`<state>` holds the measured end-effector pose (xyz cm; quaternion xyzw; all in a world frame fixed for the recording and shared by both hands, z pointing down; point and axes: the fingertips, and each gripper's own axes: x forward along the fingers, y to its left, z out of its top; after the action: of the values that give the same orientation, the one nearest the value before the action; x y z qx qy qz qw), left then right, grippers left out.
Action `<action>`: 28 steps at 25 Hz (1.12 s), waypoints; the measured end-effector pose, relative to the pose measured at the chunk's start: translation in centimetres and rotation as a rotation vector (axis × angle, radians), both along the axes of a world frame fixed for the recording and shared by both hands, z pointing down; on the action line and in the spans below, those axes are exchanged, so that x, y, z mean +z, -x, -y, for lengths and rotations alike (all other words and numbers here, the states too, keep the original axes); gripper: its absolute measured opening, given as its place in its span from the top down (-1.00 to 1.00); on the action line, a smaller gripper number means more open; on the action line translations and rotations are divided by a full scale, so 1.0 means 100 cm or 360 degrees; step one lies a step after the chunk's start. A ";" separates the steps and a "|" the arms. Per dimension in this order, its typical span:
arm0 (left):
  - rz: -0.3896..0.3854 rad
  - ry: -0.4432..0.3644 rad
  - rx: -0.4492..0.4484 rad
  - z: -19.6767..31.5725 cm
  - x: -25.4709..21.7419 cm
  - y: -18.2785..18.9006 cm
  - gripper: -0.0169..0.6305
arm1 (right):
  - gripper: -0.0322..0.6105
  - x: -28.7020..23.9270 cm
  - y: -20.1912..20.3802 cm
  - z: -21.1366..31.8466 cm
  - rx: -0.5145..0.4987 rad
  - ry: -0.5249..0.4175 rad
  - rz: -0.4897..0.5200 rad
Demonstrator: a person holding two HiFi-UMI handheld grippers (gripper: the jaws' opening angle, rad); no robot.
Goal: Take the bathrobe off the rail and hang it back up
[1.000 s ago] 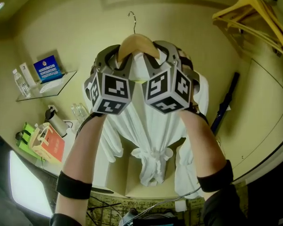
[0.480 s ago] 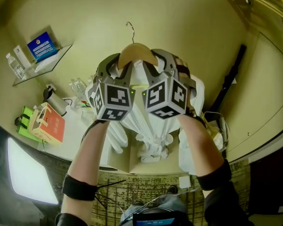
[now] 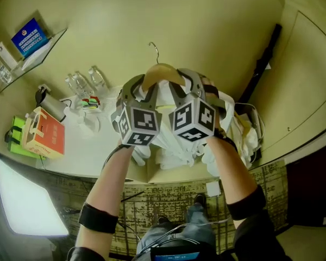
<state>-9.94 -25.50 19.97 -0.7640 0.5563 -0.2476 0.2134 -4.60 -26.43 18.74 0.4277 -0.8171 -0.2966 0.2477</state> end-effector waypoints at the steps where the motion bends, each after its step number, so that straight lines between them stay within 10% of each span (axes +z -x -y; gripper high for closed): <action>1: -0.0011 0.0027 0.0006 0.000 0.015 -0.001 0.49 | 0.38 0.015 -0.001 0.000 0.0009 0.0027 -0.0010; 28: -0.0019 0.0710 0.0018 0.043 0.486 0.004 0.49 | 0.38 0.494 0.004 0.047 0.0072 0.0765 0.0024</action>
<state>-10.37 -29.78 68.61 -0.7968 0.4847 -0.3588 0.0370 -4.95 -31.09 68.14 0.3770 -0.8563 -0.0847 0.3428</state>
